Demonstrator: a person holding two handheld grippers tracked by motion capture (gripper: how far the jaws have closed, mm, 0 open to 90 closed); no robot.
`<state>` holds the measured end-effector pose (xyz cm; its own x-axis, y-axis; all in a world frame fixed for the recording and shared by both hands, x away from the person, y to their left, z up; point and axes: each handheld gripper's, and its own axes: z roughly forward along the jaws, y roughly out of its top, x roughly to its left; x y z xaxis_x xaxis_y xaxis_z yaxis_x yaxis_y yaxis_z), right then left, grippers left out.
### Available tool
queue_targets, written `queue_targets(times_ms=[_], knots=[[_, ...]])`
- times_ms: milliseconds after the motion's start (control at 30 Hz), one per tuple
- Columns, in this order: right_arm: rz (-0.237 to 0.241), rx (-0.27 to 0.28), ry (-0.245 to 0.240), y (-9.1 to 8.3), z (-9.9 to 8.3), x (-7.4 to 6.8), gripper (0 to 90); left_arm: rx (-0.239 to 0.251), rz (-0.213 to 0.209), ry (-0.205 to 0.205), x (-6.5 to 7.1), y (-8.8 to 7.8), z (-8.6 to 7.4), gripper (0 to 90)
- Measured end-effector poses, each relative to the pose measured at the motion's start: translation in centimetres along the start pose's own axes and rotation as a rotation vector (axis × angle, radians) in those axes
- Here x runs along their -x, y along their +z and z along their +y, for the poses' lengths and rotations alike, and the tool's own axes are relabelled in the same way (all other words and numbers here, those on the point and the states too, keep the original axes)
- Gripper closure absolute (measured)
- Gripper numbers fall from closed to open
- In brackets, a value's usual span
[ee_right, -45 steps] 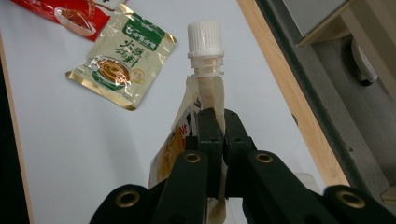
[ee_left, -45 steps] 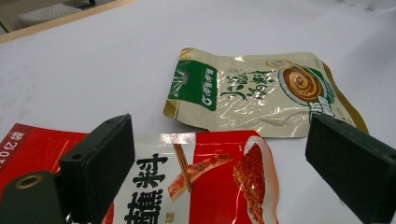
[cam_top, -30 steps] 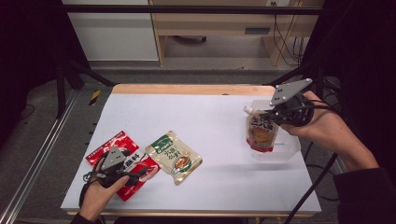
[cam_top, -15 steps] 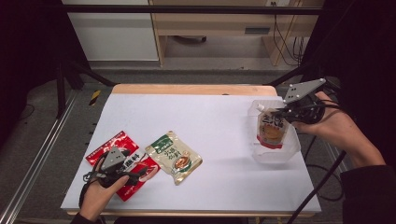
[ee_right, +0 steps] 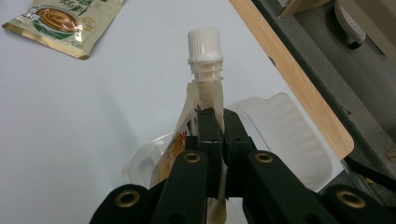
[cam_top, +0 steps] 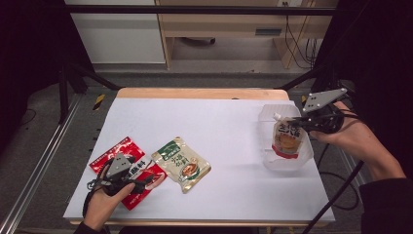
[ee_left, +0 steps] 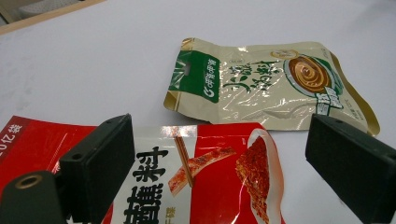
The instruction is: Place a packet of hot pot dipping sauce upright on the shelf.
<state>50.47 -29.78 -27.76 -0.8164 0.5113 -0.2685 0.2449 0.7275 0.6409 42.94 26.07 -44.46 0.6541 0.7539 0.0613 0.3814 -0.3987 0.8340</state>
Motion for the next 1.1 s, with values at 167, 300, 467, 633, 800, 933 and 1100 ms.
queue_targets(times_ms=[167,300,467,633,800,933,1100], knots=[[0.011,0.009,0.001,0.1,-0.3,-0.1,88.8,0.0,0.002,0.0,0.0,0.0,0.0,8.1],[0.016,0.021,0.001,0.0,-0.3,-0.4,88.9,-0.001,0.002,0.001,0.0,0.0,0.0,8.1],[0.038,0.033,-0.005,0.0,-0.3,-0.7,88.8,-0.001,0.0,0.002,0.0,0.0,0.0,8.1],[0.046,0.036,-0.002,0.0,-0.3,-0.9,88.8,-0.006,-0.002,0.003,0.1,0.1,0.0,8.2],[0.056,0.045,0.0,-0.2,-0.4,-1.0,88.8,-0.01,-0.002,0.007,0.1,0.1,-0.1,8.3],[0.069,0.046,0.003,-0.2,-0.4,-1.0,88.7,-0.011,-0.001,0.006,0.0,0.1,-0.1,8.4],[0.093,0.046,-0.001,-0.1,-0.5,-1.2,88.7,-0.015,-0.002,0.009,0.0,0.1,-0.1,8.4]])
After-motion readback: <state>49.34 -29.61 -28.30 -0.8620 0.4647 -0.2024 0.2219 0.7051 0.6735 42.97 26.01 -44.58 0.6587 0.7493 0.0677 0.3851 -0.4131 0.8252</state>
